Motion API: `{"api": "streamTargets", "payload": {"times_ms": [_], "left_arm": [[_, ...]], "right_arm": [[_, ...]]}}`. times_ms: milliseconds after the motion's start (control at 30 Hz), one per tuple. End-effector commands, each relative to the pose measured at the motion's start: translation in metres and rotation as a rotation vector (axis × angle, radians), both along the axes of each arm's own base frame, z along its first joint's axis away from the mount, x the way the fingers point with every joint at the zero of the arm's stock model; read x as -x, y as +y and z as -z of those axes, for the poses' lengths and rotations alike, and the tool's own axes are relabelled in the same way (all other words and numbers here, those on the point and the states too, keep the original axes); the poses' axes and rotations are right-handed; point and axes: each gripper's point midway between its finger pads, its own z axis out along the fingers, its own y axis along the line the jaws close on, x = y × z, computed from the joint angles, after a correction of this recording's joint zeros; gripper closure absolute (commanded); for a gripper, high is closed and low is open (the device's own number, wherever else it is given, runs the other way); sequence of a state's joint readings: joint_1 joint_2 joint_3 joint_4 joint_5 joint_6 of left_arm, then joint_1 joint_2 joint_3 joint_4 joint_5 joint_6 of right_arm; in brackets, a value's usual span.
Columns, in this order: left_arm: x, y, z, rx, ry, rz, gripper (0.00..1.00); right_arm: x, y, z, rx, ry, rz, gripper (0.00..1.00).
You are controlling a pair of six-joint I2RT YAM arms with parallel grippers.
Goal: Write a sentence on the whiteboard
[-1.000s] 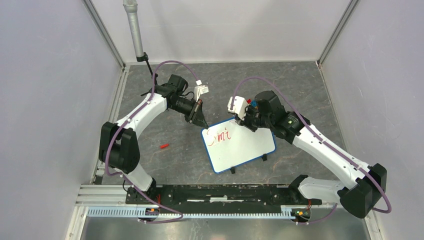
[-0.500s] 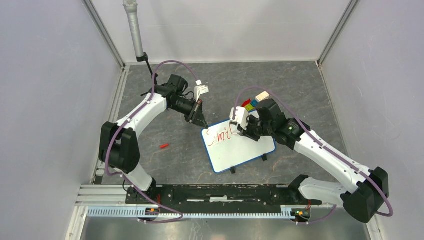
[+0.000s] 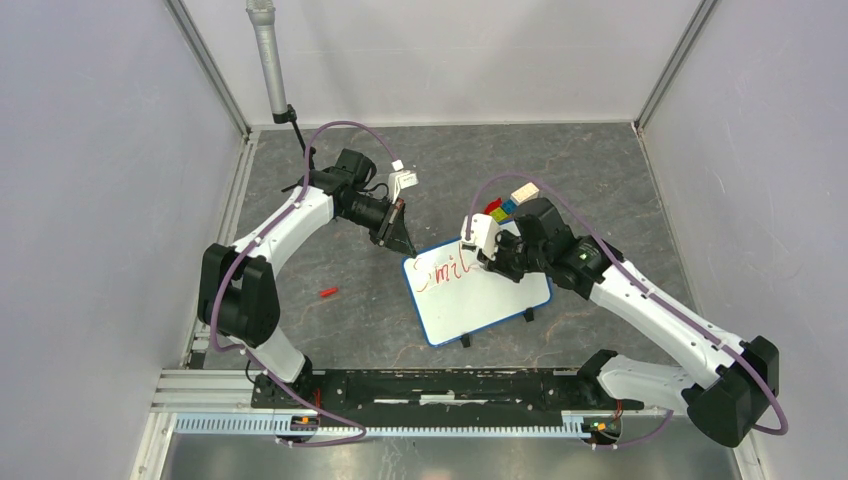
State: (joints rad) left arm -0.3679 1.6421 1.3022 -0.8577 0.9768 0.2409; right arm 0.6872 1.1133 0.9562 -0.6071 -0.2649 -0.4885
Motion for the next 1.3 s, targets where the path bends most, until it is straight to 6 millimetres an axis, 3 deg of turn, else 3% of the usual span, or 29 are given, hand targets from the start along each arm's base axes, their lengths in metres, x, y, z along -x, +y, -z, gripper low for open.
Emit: {"api": "streamTargets", "payload": {"times_ms": [0, 200, 400, 733, 1000, 1267], "left_arm": [[-0.001, 0.0, -0.002, 0.003, -0.032, 0.012, 0.98], [-0.002, 0.0, -0.001, 0.002, -0.035, 0.012, 0.98], [-0.003, 0.0, 0.0, 0.002, -0.03, 0.012, 0.97], [-0.003, 0.0, 0.0, 0.003, -0.033, 0.013, 0.98], [-0.003, 0.0, 0.0, 0.002, -0.037, 0.015, 0.98], [-0.003, 0.0, 0.001, -0.002, -0.033, 0.013, 0.98]], "right_arm": [[-0.019, -0.001, -0.019, 0.003, -0.088, 0.036, 1.0], [-0.026, -0.012, -0.017, 0.053, -0.122, 0.07, 1.0], [-0.036, -0.019, -0.027, 0.073, -0.171, 0.107, 1.0], [-0.042, -0.004, -0.041, 0.009, -0.172, 0.085, 1.0], [-0.026, 0.006, -0.017, -0.005, -0.078, 0.018, 1.0], [-0.014, -0.003, 0.0, 0.027, -0.044, 0.011, 1.0]]}}
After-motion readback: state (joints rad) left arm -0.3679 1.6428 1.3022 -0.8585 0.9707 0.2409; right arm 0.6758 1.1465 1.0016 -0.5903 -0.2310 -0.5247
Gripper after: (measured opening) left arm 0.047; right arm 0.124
